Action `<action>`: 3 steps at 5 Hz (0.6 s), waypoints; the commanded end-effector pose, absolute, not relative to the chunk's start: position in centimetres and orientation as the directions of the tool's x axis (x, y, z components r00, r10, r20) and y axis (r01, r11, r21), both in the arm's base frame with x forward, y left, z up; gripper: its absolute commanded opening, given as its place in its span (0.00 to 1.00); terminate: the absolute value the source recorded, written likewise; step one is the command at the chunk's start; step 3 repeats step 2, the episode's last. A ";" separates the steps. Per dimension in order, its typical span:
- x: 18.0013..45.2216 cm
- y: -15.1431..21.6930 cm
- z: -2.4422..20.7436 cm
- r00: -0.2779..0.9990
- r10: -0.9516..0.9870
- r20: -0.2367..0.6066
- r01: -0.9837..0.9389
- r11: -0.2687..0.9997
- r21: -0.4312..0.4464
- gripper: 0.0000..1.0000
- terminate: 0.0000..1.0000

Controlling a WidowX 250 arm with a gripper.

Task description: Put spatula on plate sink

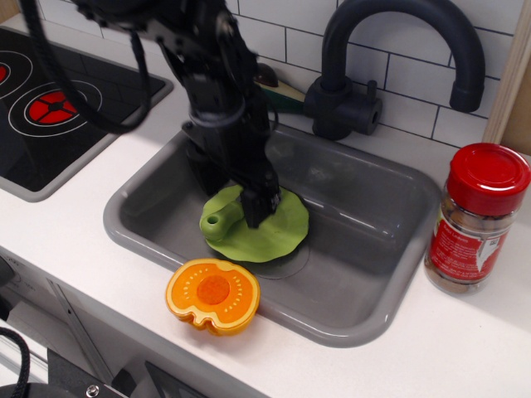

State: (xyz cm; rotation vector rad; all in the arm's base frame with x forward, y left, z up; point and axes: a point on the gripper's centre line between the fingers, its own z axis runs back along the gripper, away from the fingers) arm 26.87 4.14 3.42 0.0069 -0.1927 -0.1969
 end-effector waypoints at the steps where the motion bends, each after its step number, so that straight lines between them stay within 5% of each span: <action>1: 26.7 4.7 7.6 0.948 -0.181 0.263 0.178 0.983 0.035 1.00 0.00; 2: 26.7 4.7 7.6 0.948 -0.181 0.263 0.178 0.983 0.035 1.00 1.00; 3: 26.7 4.7 7.6 0.948 -0.181 0.263 0.178 0.983 0.035 1.00 1.00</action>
